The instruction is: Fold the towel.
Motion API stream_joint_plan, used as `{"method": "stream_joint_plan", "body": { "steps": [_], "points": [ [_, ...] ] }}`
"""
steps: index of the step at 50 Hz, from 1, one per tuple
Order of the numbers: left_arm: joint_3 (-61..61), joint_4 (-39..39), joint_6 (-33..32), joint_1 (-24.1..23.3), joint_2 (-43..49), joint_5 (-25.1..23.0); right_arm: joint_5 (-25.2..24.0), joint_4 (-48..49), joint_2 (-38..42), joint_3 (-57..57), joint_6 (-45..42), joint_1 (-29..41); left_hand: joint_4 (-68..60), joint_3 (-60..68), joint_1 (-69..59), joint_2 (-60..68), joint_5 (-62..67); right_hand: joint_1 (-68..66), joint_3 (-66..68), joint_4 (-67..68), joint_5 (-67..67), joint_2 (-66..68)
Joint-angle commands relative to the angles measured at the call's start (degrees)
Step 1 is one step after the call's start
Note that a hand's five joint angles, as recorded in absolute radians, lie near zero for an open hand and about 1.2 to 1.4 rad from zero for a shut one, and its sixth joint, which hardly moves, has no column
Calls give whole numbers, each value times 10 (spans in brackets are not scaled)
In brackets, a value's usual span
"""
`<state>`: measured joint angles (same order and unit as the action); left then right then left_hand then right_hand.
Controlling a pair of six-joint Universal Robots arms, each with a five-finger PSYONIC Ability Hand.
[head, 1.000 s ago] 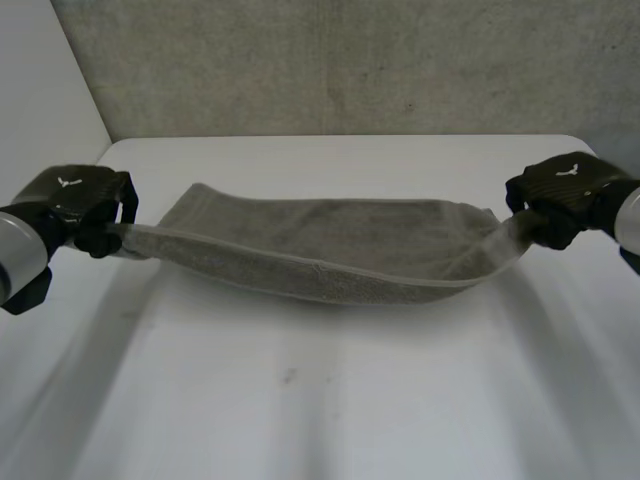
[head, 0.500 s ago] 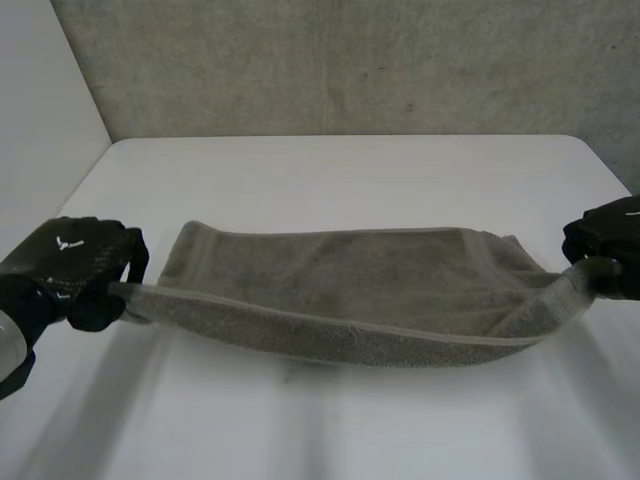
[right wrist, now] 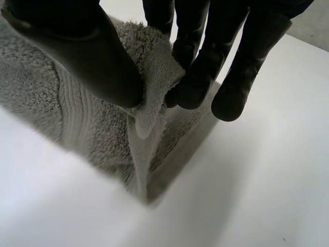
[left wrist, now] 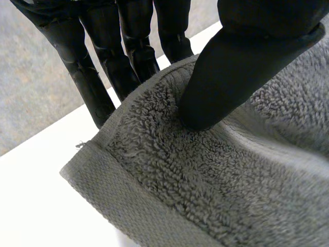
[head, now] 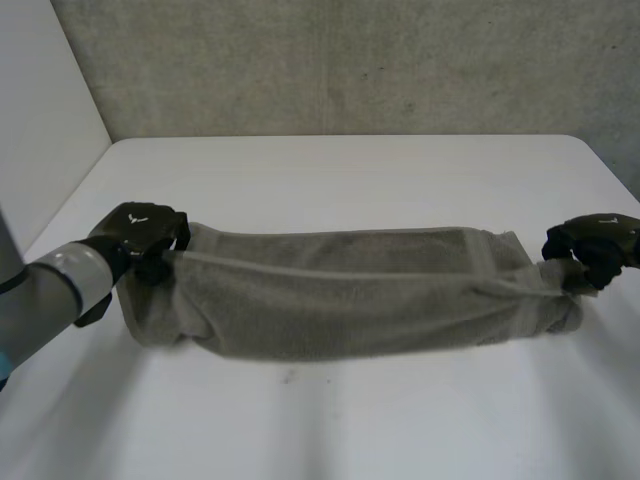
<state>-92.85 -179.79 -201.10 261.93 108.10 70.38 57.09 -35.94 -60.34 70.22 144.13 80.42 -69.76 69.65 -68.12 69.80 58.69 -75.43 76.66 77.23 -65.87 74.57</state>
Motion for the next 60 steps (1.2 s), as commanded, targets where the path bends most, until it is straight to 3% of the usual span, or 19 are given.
{"method": "stream_joint_plan", "body": {
  "steps": [1,15,38,39,40,41,42,43,44,45,47,55,60],
  "points": [
    [124,2,2,-10,132,28,21,22,93,-105,90,38,-102,103,-119,102,113,-46,33,28,-41,54],
    [298,-1,-6,-28,264,45,77,25,223,-273,159,90,-102,103,-119,102,113,-46,33,28,-41,54],
    [425,1,-9,-38,373,51,166,28,321,-417,173,126,-102,103,-119,102,113,-46,33,28,-41,54],
    [427,1,-9,-38,375,50,167,28,322,-417,174,128,-102,103,-119,102,113,42,-54,-60,46,-33],
    [428,1,-9,-38,375,50,167,28,322,-417,174,128,-102,103,-119,102,113,43,-55,-61,47,-34],
    [428,1,-9,-38,377,49,167,28,321,-417,174,130,1,0,-16,-1,10,281,-293,-299,285,-272],
    [428,-1,-9,-39,377,49,167,27,320,-418,173,131,211,-210,195,-212,-201,535,-547,-553,539,-526],
    [428,-1,-9,-39,377,49,167,27,320,-418,173,131,214,-213,197,-214,-203,537,-550,-555,542,-529],
    [428,-1,-9,-40,375,53,167,28,317,-418,175,131,400,-399,384,-401,-389,654,-667,-672,659,-646],
    [429,-1,-9,-42,373,54,167,28,312,-420,176,131,489,-487,472,-489,-478,654,-667,-672,659,-646],
    [431,-1,-8,-45,369,55,167,32,300,-421,179,132,529,-528,513,-530,-519,654,-667,-672,659,-646],
    [432,1,-6,-49,305,55,159,82,190,-397,230,124,550,-549,534,-550,-539,654,-667,-672,659,-646],
    [407,8,-5,-49,245,53,143,110,90,-303,227,120,548,-547,532,-549,-538,654,-667,-672,659,-646]
  ]
}}
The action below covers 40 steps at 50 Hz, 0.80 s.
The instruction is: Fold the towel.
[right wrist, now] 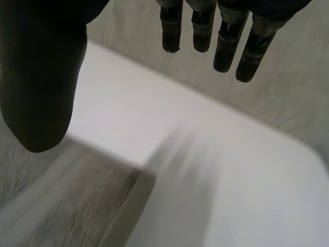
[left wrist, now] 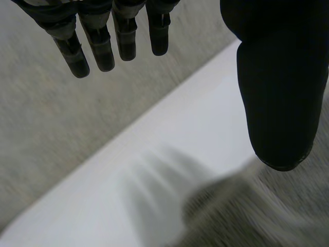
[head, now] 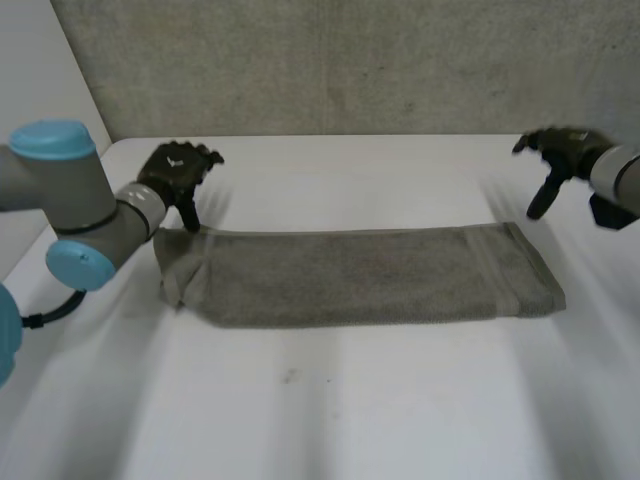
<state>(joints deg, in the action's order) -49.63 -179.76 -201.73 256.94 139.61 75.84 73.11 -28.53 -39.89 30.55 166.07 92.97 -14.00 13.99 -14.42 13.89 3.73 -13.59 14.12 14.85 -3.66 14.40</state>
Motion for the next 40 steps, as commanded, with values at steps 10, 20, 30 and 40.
{"method": "stream_joint_plan", "body": {
  "steps": [10,20,30,40],
  "points": [
    [-216,18,-1,4,-200,-3,-47,150,-244,362,-88,-24,-21,21,-17,22,24,36,-41,-49,37,-44],
    [-390,-53,6,2,-255,3,-51,270,-300,605,-176,-30,-19,19,-15,20,22,5,-10,-17,5,-13],
    [-427,-128,7,1,-228,19,-53,395,-273,697,-229,-39,-19,19,-15,20,22,-133,128,120,-132,125],
    [-416,-137,4,4,-206,19,-44,410,-198,672,-289,-45,-19,19,-15,20,22,-247,242,234,-246,239]
  ]
}}
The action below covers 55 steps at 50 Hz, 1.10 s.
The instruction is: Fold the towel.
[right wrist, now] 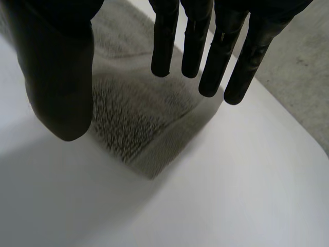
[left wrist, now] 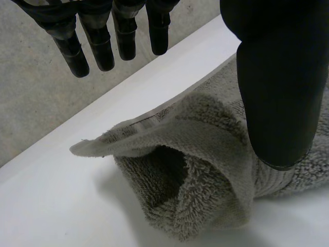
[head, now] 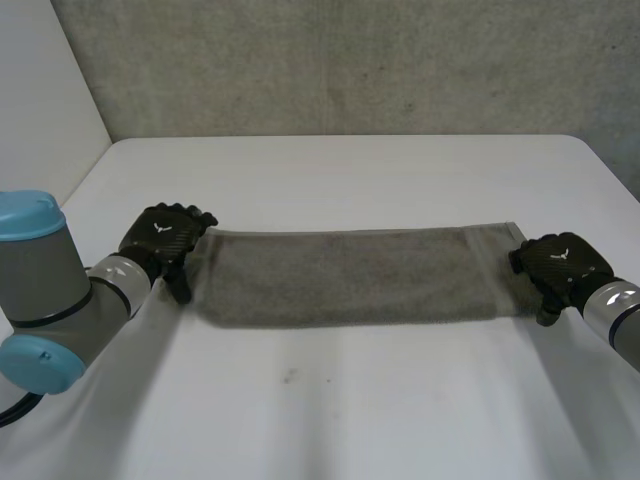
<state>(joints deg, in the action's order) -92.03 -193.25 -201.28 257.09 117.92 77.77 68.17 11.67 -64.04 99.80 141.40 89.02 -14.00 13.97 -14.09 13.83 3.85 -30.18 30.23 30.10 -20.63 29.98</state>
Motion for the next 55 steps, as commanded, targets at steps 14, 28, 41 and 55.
{"method": "stream_joint_plan", "body": {
  "steps": [14,28,41,55],
  "points": [
    [9,-22,-4,3,26,-1,32,9,50,-50,-43,-45,-18,18,-17,19,19,-498,498,499,-494,500],
    [48,-33,-6,11,67,36,45,6,39,-72,-50,-87,-13,13,-12,14,14,-498,498,499,-494,500],
    [31,1,-4,12,7,36,45,-41,37,-129,-61,-140,-11,11,-10,13,12,-498,498,499,-494,500],
    [27,45,2,3,-109,33,66,-154,26,-317,-85,2,-1,1,0,3,2,-498,498,499,-494,500]
  ]
}}
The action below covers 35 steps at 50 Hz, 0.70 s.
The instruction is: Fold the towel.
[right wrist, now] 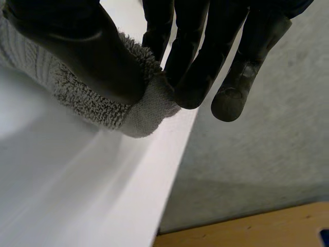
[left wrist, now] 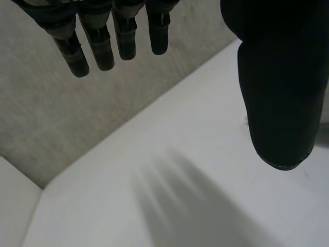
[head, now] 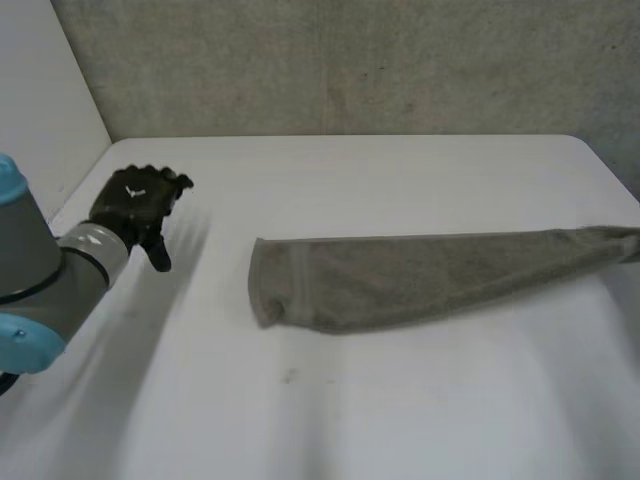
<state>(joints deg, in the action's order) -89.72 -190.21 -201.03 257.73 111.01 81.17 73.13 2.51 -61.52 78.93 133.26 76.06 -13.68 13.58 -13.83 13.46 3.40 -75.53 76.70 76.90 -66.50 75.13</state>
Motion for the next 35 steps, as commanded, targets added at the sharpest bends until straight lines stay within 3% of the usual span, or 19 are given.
{"method": "stream_joint_plan", "body": {
  "steps": [1,3,6,8,9,11,12,14,22,28,29,30,31,32,35],
  "points": [
    [4,14,-1,-4,-40,-1,17,-63,1,-108,-4,132,-4,5,-2,6,7,-45,33,31,-35,49],
    [9,13,1,-4,-47,-1,46,-66,11,-151,-6,236,-2,3,-1,5,5,-45,33,31,-35,49],
    [12,13,1,-4,-48,0,61,-65,24,-169,-8,286,-1,2,1,3,3,-45,33,31,-35,49],
    [15,12,6,-6,-48,0,77,-63,59,-208,-10,385,1,0,3,1,2,-45,33,31,-35,49],
    [15,12,6,-6,-48,0,77,-63,59,-208,-10,385,1,0,3,1,2,-45,33,31,-35,49],
    [20,12,18,-13,-48,2,84,-62,105,-248,-19,482,9,-8,11,-7,-7,-45,33,31,-35,49],
    [20,12,18,-13,-48,2,84,-62,105,-248,-20,482,9,-8,11,-7,-7,-45,33,31,-35,49],
    [22,10,35,-15,-46,3,80,-62,151,-271,-39,550,19,-18,21,-17,-17,-45,33,31,-35,49],
    [31,9,62,-18,-39,3,79,-55,248,-283,-104,640,21,-20,23,-19,-18,-45,33,31,-35,49],
    [38,8,63,-24,-33,3,84,-54,257,-281,-133,652,21,-20,23,-19,-18,-45,33,31,-35,49],
    [41,8,63,-28,-29,3,88,-54,251,-279,-136,652,21,-20,23,-19,-18,158,-170,-172,168,-154],
    [45,8,63,-31,-25,3,87,-54,243,-273,-132,651,21,-20,23,-19,-18,500,-511,-513,509,-496],
    [45,8,63,-31,-25,3,87,-54,243,-273,-132,651,21,-20,23,-19,-18,503,-515,-517,513,-499],
    [50,8,63,-35,-20,3,87,-53,229,-267,-124,647,21,-20,23,-19,-18,655,-667,-669,665,-651],
    [62,8,63,-45,-12,4,87,-53,186,-241,-105,639,21,-20,23,-19,-18,655,-667,-669,665,-651]
  ]
}}
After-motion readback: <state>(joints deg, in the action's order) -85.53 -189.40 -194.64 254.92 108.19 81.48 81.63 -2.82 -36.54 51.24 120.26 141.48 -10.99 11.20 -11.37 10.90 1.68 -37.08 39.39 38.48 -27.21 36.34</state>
